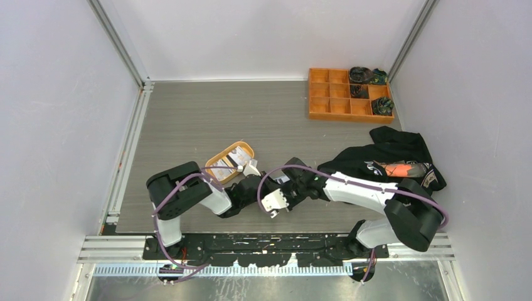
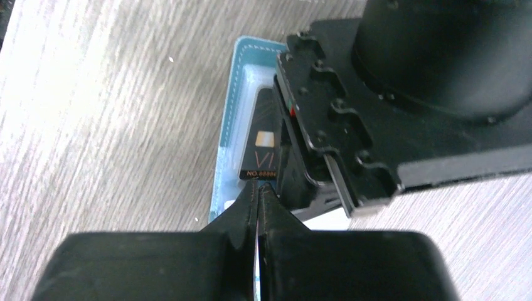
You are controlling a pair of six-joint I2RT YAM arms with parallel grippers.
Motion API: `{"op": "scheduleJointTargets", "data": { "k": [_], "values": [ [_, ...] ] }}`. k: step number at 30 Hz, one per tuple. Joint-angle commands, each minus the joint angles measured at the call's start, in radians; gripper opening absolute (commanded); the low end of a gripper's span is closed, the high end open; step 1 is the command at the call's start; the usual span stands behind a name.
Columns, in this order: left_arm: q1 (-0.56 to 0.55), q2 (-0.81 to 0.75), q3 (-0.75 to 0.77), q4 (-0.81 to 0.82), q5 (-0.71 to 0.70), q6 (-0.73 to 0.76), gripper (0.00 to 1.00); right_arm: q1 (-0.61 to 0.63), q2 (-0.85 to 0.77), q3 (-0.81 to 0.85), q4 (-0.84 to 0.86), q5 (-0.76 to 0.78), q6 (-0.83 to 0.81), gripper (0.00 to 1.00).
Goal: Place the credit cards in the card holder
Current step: Insert the credit card into the card holder.
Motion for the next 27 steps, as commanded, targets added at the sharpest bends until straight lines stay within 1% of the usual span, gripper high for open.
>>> {"op": "scheduleJointTargets", "data": {
  "k": [1,10,13,18,27],
  "values": [
    [0.004,0.022,-0.02,-0.027,0.008,0.014,0.16,-0.047,-0.043,0.042,-0.029,-0.002,-0.016,0.01],
    [0.007,0.02,-0.018,-0.03,0.009,0.02,0.16,-0.102,-0.077,0.041,-0.054,-0.023,-0.03,0.01],
    [0.007,0.011,-0.017,-0.041,0.008,0.027,0.17,-0.112,-0.084,0.052,-0.069,-0.056,-0.013,0.01],
    [0.007,-0.026,-0.006,-0.105,-0.005,0.061,0.17,-0.122,-0.092,0.069,-0.124,-0.168,-0.006,0.03],
    [0.007,-0.087,0.007,-0.221,-0.028,0.118,0.2,-0.122,-0.081,0.076,-0.109,-0.178,0.029,0.04]
  ]
}}
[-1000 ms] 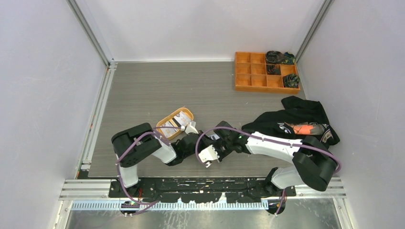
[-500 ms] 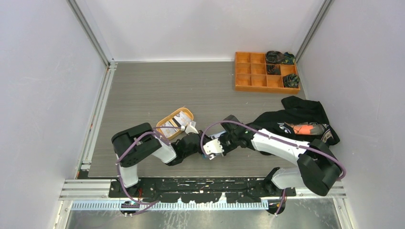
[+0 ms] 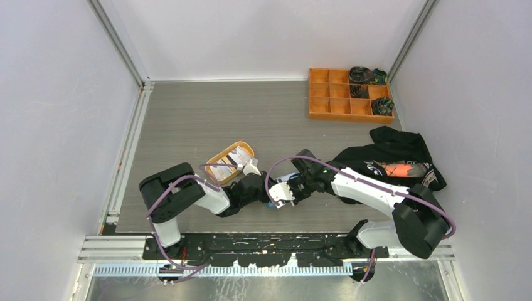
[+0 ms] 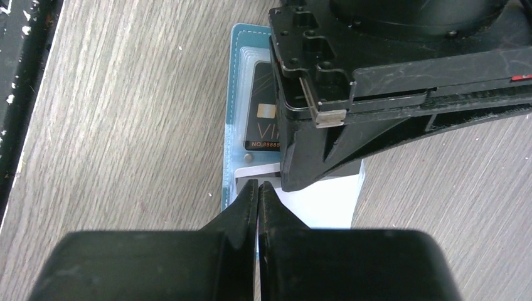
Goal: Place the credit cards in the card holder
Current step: Insert the credit card into the card holder.
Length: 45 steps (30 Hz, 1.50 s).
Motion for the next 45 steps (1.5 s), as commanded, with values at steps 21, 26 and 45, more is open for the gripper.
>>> {"op": "scheduleJointTargets", "data": {
  "k": [21,26,45],
  "values": [
    [0.004,-0.051,0.017,-0.169,-0.012,0.102,0.22,0.097,0.097,-0.006,0.187,0.11,0.081,0.07],
    [0.006,-0.054,0.013,-0.166,-0.01,0.105,0.22,0.096,0.097,-0.014,0.216,0.172,0.082,0.07],
    [0.01,-0.28,-0.017,-0.372,-0.066,0.231,0.21,-0.038,-0.005,0.048,0.076,-0.059,0.145,0.13]
  ]
}}
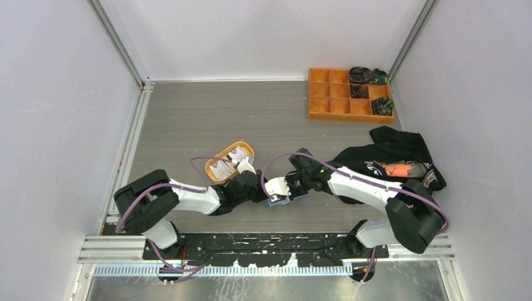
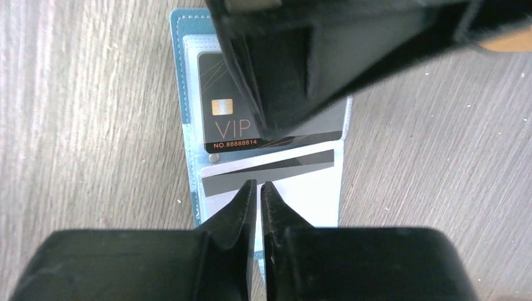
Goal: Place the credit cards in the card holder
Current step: Insert the credit card into the card holder.
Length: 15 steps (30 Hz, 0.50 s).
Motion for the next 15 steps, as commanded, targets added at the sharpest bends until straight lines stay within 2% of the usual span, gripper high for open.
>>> {"op": "scheduleJointTargets", "data": {
  "k": [1,4,8,15],
  "values": [
    [0.0,-0.108,-0.008,-0.119,-0.044,0.093,0.21,-0.061,-0.075,0.069,-0.062,-0.2,0.062,0.14],
    [0.0,-0.176,-0.018,-0.16,-0.051,0.172,0.2,-0.082,-0.077,0.076,-0.057,-0.249,0.111,0.15],
    [0.0,-0.238,-0.043,-0.157,-0.045,0.255,0.18,-0.082,-0.019,0.101,-0.018,-0.241,0.205,0.15],
    [0.0,-0.139,0.01,-0.121,0.025,0.295,0.11,-0.065,0.08,0.148,0.036,-0.143,0.313,0.14]
  ]
}}
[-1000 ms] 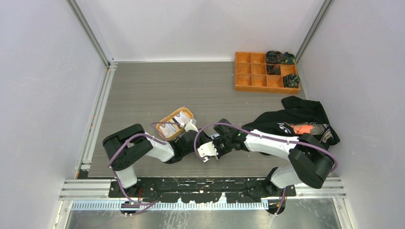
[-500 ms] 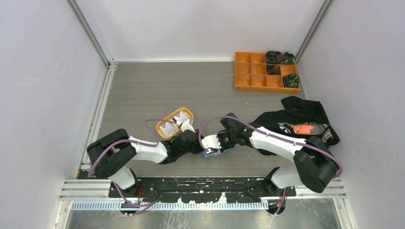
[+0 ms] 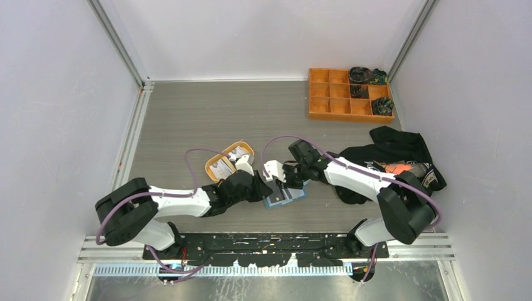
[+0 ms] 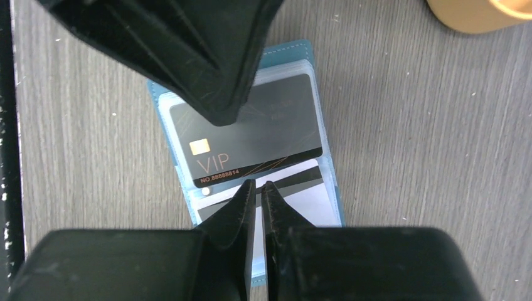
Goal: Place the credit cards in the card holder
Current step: Insert the credit card into the card holder.
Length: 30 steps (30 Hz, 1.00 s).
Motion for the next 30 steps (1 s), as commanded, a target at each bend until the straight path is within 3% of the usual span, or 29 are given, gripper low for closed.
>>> {"op": "scheduleJointTargets", "data": {
  "k": [1,20,30],
  "values": [
    [0.0,0.075,0.045,0.023,0.029,0.057,0.09,0.024,0.029,0.046,0.066,0.05,0.086,0.14],
    [0.019,0.106,0.001,0.032,0.005,0.036,0.04,0.051,0.174,0.115,0.032,0.294,0.076,0.14],
    [0.018,0.072,-0.001,0.052,0.047,0.062,0.09,0.012,0.113,0.114,-0.021,0.165,0.067,0.17]
  ]
}}
